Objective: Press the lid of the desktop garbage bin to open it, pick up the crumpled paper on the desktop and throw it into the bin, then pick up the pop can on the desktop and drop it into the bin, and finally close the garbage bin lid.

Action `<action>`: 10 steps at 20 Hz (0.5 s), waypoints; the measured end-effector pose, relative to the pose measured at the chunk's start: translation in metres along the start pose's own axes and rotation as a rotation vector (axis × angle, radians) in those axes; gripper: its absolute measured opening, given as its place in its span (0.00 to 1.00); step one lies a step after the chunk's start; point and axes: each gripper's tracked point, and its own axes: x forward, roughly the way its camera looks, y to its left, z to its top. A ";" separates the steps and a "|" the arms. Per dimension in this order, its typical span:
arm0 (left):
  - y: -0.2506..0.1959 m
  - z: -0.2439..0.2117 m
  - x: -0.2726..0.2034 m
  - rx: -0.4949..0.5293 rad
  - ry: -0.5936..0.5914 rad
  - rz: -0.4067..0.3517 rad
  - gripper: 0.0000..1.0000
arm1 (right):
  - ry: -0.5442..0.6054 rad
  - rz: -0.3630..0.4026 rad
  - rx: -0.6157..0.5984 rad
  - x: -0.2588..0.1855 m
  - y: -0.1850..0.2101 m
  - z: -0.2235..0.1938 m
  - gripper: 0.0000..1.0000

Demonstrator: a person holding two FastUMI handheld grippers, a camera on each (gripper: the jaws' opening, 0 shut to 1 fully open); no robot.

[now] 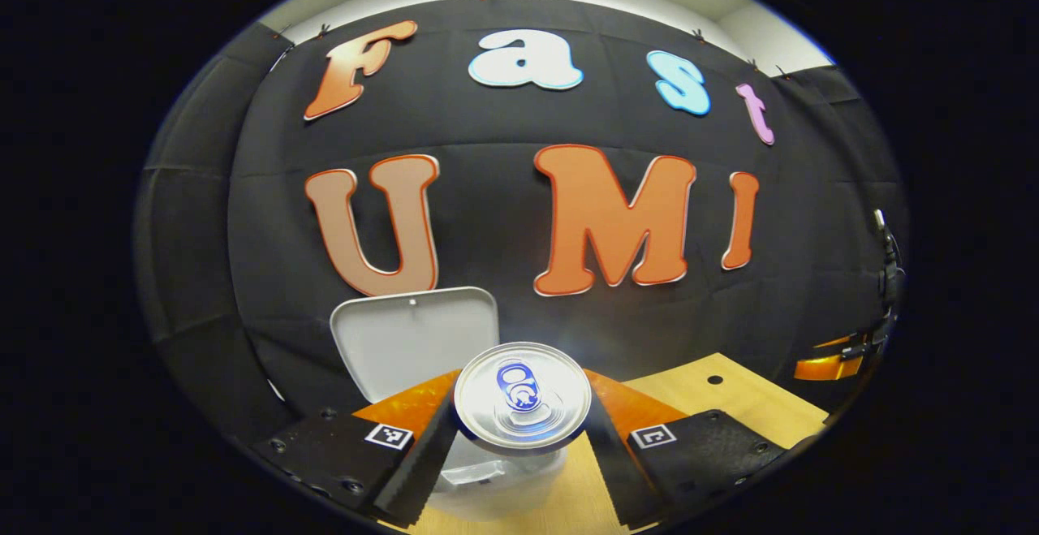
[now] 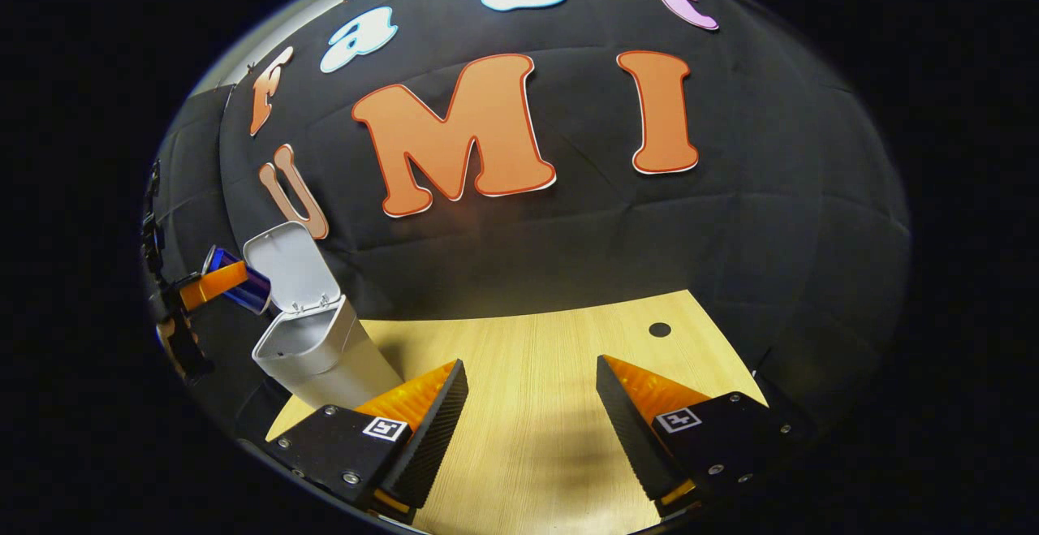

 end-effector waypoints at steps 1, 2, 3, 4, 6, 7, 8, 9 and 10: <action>0.017 -0.006 0.009 -0.014 0.020 0.025 0.82 | 0.001 -0.002 -0.002 -0.001 0.000 -0.001 0.95; 0.030 -0.014 0.014 -0.016 0.040 0.048 0.82 | 0.003 -0.007 -0.003 -0.003 0.000 -0.001 0.95; 0.044 -0.025 0.021 -0.013 0.059 0.061 0.82 | 0.004 -0.011 -0.004 -0.004 -0.002 -0.001 0.95; 0.051 -0.037 0.026 -0.023 0.093 0.070 0.82 | 0.005 -0.017 -0.004 -0.005 -0.004 -0.002 0.95; 0.063 -0.063 0.035 -0.066 0.147 0.076 0.82 | 0.007 -0.026 -0.004 -0.007 -0.006 -0.002 0.95; 0.067 -0.074 0.040 -0.079 0.171 0.080 0.82 | 0.010 -0.029 -0.004 -0.009 -0.006 -0.002 0.95; 0.070 -0.083 0.042 -0.082 0.192 0.085 0.82 | 0.011 -0.033 -0.003 -0.010 -0.007 -0.003 0.95; 0.072 -0.091 0.045 -0.078 0.211 0.087 0.82 | 0.012 -0.034 0.000 -0.011 -0.008 -0.004 0.95; 0.074 -0.099 0.047 -0.074 0.229 0.091 0.82 | 0.013 -0.036 0.004 -0.012 -0.008 -0.005 0.95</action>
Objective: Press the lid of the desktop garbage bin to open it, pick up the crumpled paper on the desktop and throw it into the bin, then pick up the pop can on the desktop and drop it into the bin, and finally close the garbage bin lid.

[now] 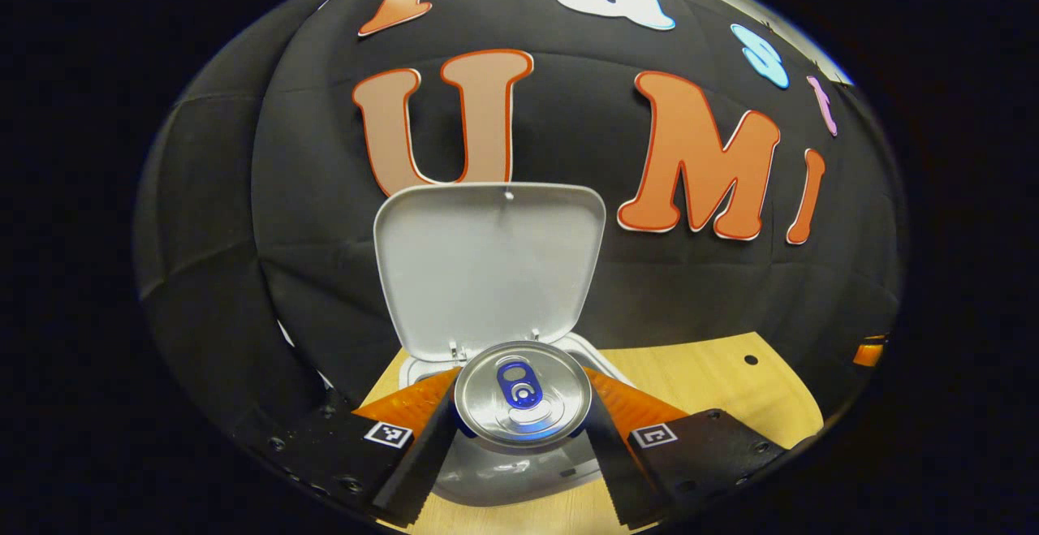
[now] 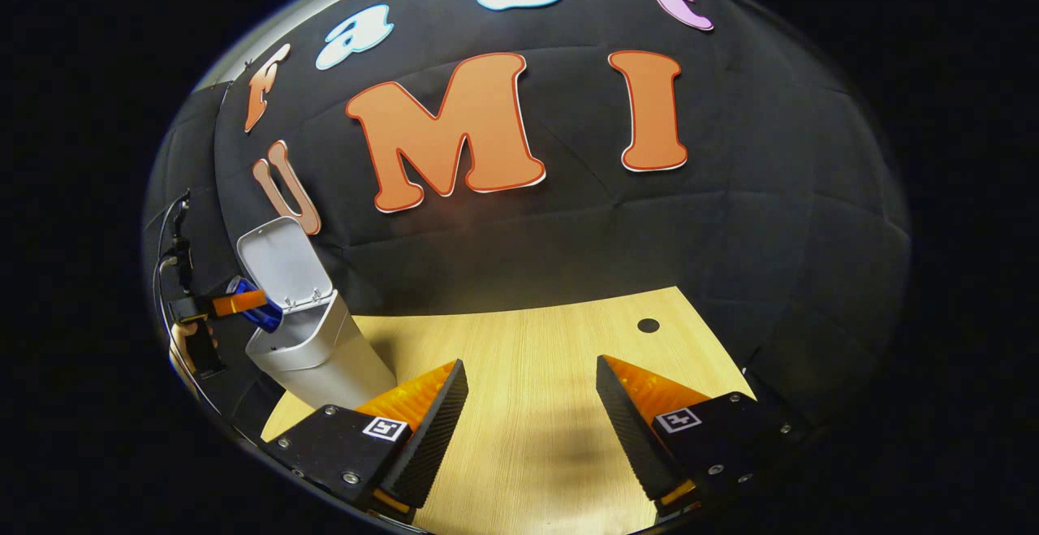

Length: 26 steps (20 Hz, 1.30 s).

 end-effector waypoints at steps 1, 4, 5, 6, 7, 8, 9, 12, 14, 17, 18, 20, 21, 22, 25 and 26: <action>0.000 -0.004 0.001 0.001 0.011 0.004 0.83 | 0.002 -0.001 0.004 0.000 -0.001 -0.002 0.95; 0.007 0.001 -0.004 0.001 -0.010 0.057 0.94 | 0.018 -0.008 0.013 -0.002 -0.003 -0.009 0.95; 0.005 0.005 -0.006 -0.005 -0.025 0.048 0.98 | 0.021 -0.010 0.017 -0.001 -0.004 -0.011 0.95; 0.003 0.006 -0.009 -0.005 -0.028 0.043 0.97 | 0.023 -0.009 0.019 -0.001 -0.004 -0.011 0.95; 0.002 0.006 -0.010 0.001 -0.025 0.041 0.97 | 0.023 -0.010 0.022 -0.001 -0.004 -0.011 0.95; 0.001 0.006 -0.010 0.008 -0.023 0.042 0.97 | 0.023 -0.009 0.024 -0.001 -0.003 -0.011 0.95; 0.000 0.008 -0.011 0.006 -0.030 0.042 0.97 | 0.021 -0.008 0.026 -0.002 -0.003 -0.010 0.95; -0.004 0.011 -0.015 0.007 -0.036 0.033 0.97 | 0.022 -0.004 0.026 -0.001 -0.001 -0.010 0.95; -0.003 0.012 -0.016 0.011 -0.036 0.036 0.97 | 0.023 0.000 0.023 0.000 0.001 -0.011 0.95; 0.000 0.021 -0.022 0.010 -0.053 0.049 0.97 | 0.023 0.006 0.022 -0.001 0.003 -0.011 0.95; -0.001 0.025 -0.027 0.005 -0.060 0.043 0.97 | 0.023 0.007 0.022 -0.001 0.003 -0.011 0.95; -0.001 0.040 -0.035 -0.003 -0.078 0.036 0.97 | 0.023 0.010 0.023 -0.001 0.003 -0.010 0.95; 0.001 0.050 -0.040 -0.006 -0.091 0.040 0.97 | 0.022 0.014 0.024 0.000 0.006 -0.010 0.95; 0.002 0.061 -0.043 -0.010 -0.100 0.043 0.97 | 0.020 0.018 0.026 0.000 0.007 -0.009 0.95; 0.010 0.101 -0.054 -0.006 -0.149 0.059 0.96 | 0.019 0.034 0.028 -0.001 0.012 -0.009 0.95; 0.015 0.114 -0.057 0.008 -0.160 0.073 0.96 | 0.019 0.041 0.029 -0.001 0.015 -0.009 0.95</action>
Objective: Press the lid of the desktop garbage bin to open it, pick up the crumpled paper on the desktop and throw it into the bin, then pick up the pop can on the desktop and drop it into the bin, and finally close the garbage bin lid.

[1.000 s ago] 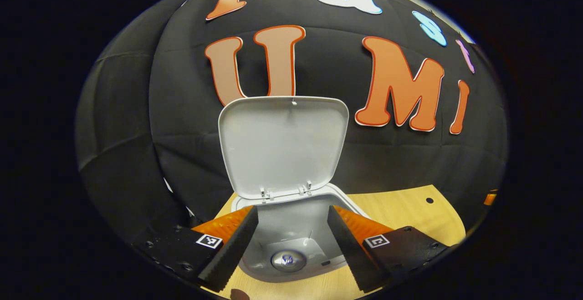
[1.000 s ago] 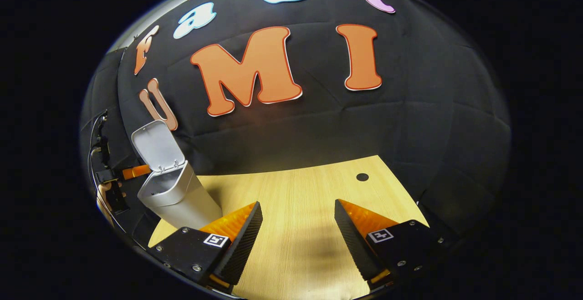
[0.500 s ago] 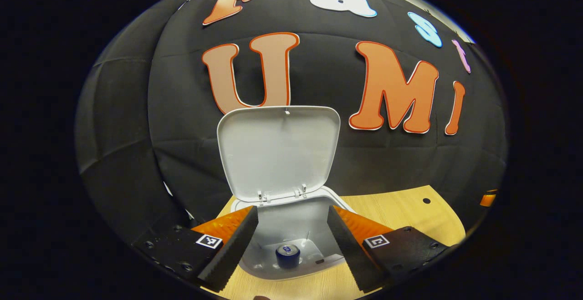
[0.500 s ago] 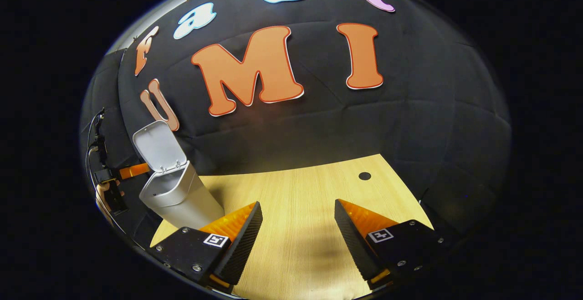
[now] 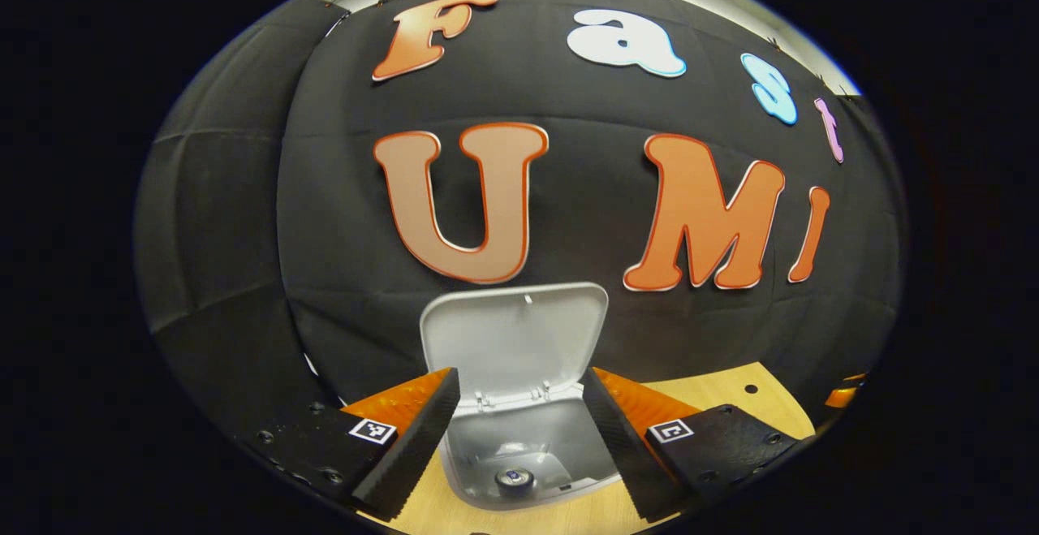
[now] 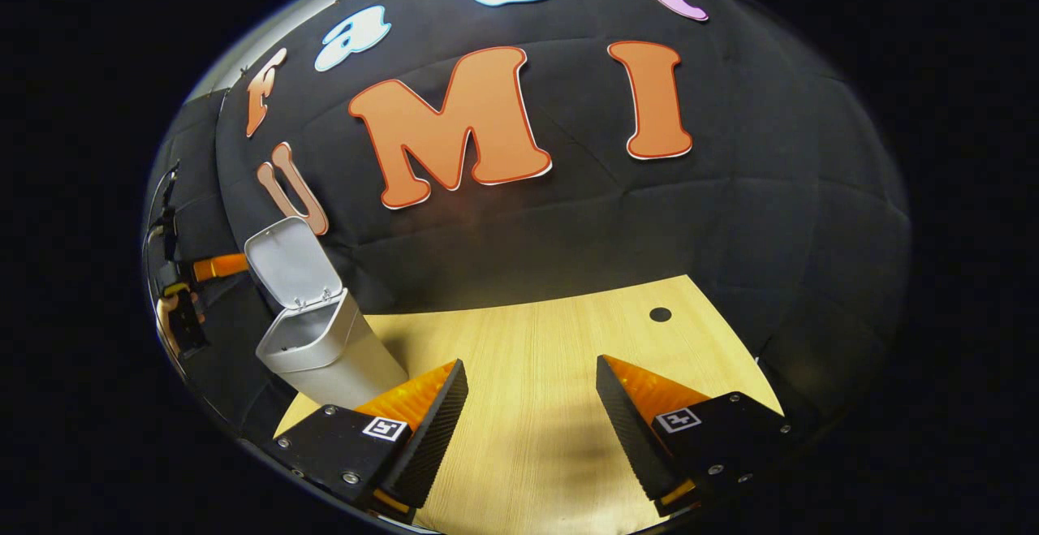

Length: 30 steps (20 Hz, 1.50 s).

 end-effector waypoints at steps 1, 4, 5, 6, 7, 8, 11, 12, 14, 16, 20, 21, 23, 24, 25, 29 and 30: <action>0.002 0.014 0.000 0.009 -0.011 0.004 0.96 | -0.003 0.005 0.001 -0.001 0.003 0.000 0.95; -0.001 0.057 0.000 -0.008 -0.047 -0.026 0.96 | -0.005 0.025 0.009 0.001 0.009 0.001 0.95; 0.000 0.071 0.001 -0.014 -0.052 -0.029 0.96 | -0.007 0.032 0.014 0.000 0.010 0.002 0.95; 0.002 0.084 0.004 -0.010 -0.061 -0.029 0.96 | -0.010 0.039 0.019 0.000 0.011 0.003 0.95; 0.005 0.099 0.008 -0.002 -0.069 -0.020 0.96 | -0.014 0.042 0.024 0.000 0.012 0.004 0.95; 0.008 0.112 0.012 0.009 -0.073 -0.012 0.96 | -0.017 0.043 0.028 0.000 0.012 0.005 0.95; 0.012 0.134 0.036 0.033 -0.038 -0.002 0.96 | -0.020 0.047 0.039 -0.001 0.012 0.006 0.95; 0.013 0.135 0.046 0.033 -0.014 -0.001 0.99 | -0.023 0.049 0.041 -0.001 0.011 0.007 0.95; 0.019 0.135 0.068 0.007 0.020 0.018 0.99 | -0.027 0.045 0.046 -0.003 0.009 0.008 0.95; 0.023 0.125 0.088 -0.014 0.055 0.031 0.96 | -0.032 0.036 0.050 -0.004 0.004 0.009 0.95; 0.033 0.077 0.119 -0.047 0.177 0.058 0.99 | -0.035 0.012 0.063 -0.004 -0.006 0.008 0.95; 0.033 0.068 0.123 -0.068 0.185 0.054 0.97 | -0.036 0.003 0.059 -0.005 -0.009 0.008 0.95; 0.037 0.051 0.129 -0.076 0.215 0.058 0.97 | -0.021 -0.009 0.051 -0.003 -0.013 0.003 0.95; 0.039 0.041 0.130 -0.061 0.237 0.061 0.97 | -0.015 -0.008 0.053 -0.001 -0.014 0.002 0.95; 0.039 0.034 0.129 -0.041 0.258 0.058 0.97 | -0.013 -0.005 0.057 0.000 -0.013 0.002 0.95; 0.027 0.017 0.117 -0.009 0.267 0.019 0.97 | -0.002 0.020 0.051 0.005 -0.004 0.000 0.95; 0.022 0.012 0.110 -0.008 0.274 0.008 0.95 | 0.000 0.025 0.048 0.005 -0.002 -0.001 0.95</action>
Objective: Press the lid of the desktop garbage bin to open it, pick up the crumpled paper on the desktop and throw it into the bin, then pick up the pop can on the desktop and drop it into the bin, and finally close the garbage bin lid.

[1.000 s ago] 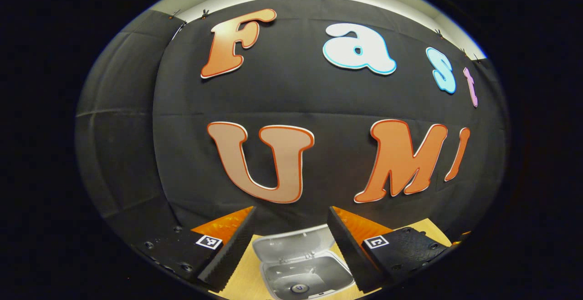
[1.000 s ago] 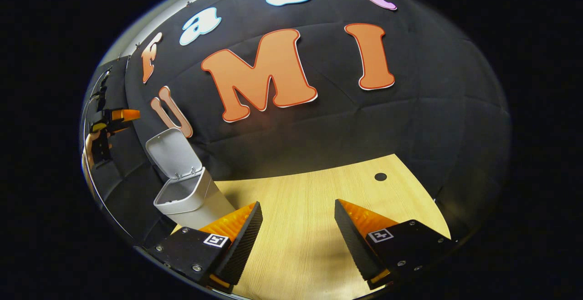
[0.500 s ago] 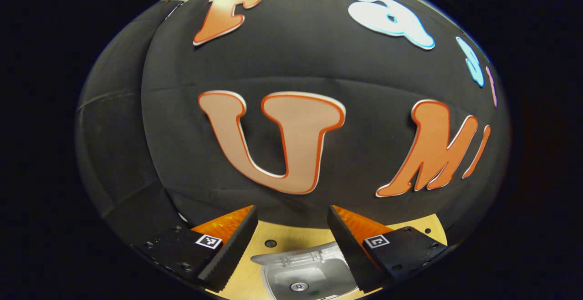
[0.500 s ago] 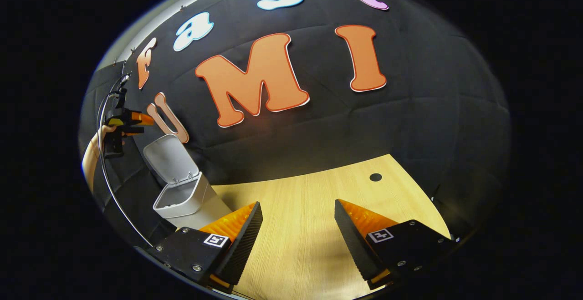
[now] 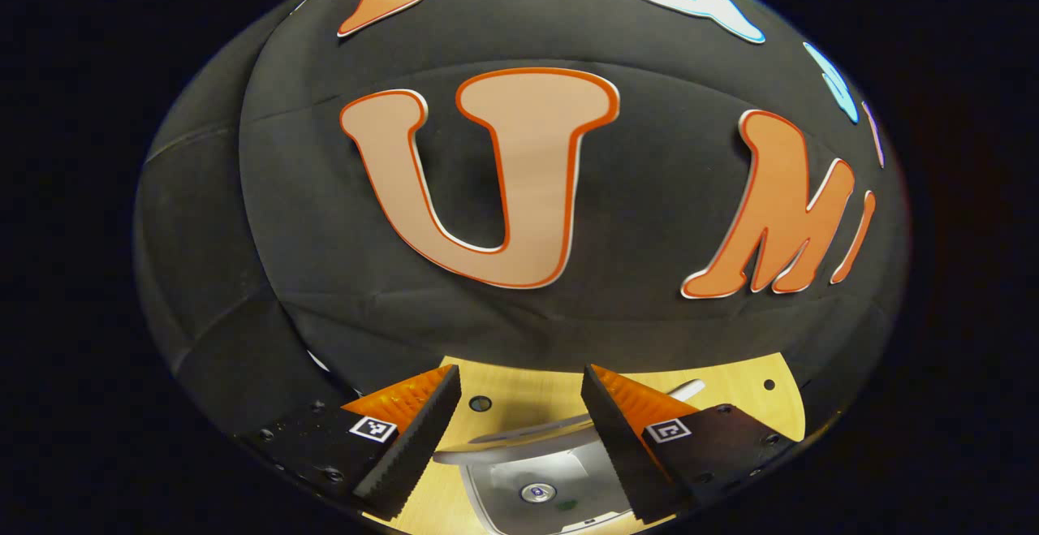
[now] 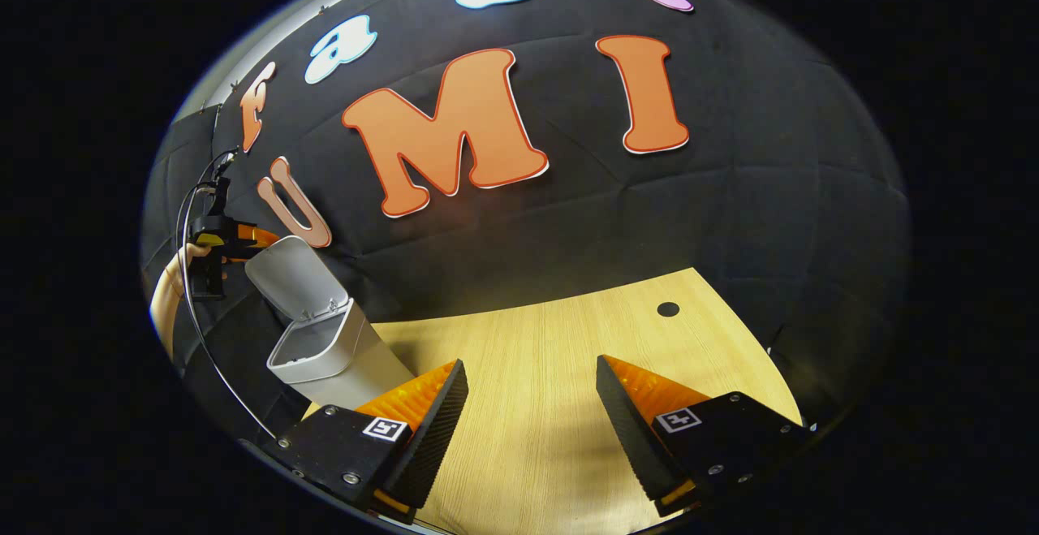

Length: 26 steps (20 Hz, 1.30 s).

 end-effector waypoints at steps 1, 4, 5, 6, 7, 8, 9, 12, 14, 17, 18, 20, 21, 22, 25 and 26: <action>-0.005 -0.004 -0.005 0.000 -0.001 -0.013 0.95 | 0.003 0.008 0.000 -0.001 0.003 -0.001 0.95; -0.021 -0.025 -0.020 -0.003 0.002 -0.052 0.95 | 0.012 0.034 -0.001 0.000 0.008 -0.003 0.95; -0.027 -0.035 -0.024 -0.002 0.009 -0.061 0.95 | 0.014 0.040 -0.004 -0.001 0.009 -0.004 0.95; -0.030 -0.045 -0.029 0.006 0.014 -0.063 0.95 | 0.016 0.045 -0.006 0.000 0.009 -0.004 0.95; -0.033 -0.051 -0.034 0.021 0.008 -0.061 0.95 | 0.019 0.051 -0.008 0.000 0.010 -0.004 0.95; -0.037 -0.057 -0.039 0.037 0.000 -0.063 0.95 | 0.023 0.057 -0.009 0.000 0.011 -0.004 0.95; -0.041 -0.062 -0.043 0.048 -0.008 -0.063 0.95 | 0.026 0.063 -0.010 0.000 0.010 -0.005 0.95; -0.047 -0.081 -0.051 0.041 -0.034 -0.051 0.95 | 0.037 0.081 -0.016 0.000 0.011 -0.007 0.95; -0.051 -0.098 -0.051 0.030 -0.025 -0.055 0.94 | 0.043 0.088 -0.023 -0.001 0.011 -0.010 0.95; -0.055 -0.125 -0.051 0.019 -0.004 -0.055 0.95 | 0.051 0.096 -0.027 -0.002 0.009 -0.011 0.95; -0.056 -0.132 -0.051 0.014 0.000 -0.055 0.95 | 0.054 0.098 -0.025 -0.002 0.008 -0.012 0.95; -0.062 -0.146 -0.053 -0.016 0.009 -0.072 0.95 | 0.057 0.103 -0.024 -0.004 0.008 -0.012 0.95; -0.066 -0.152 -0.054 -0.032 0.012 -0.082 0.95 | 0.056 0.104 -0.023 -0.004 0.007 -0.012 0.95; -0.066 -0.157 -0.054 -0.040 0.015 -0.080 0.95 | 0.058 0.106 -0.020 -0.004 0.006 -0.013 0.95; -0.069 -0.178 -0.051 -0.005 0.031 -0.069 0.95 | 0.071 0.130 -0.001 -0.006 0.008 -0.018 0.95; -0.071 -0.187 -0.049 0.013 0.045 -0.067 0.95 | 0.076 0.136 0.005 -0.006 0.009 -0.020 0.95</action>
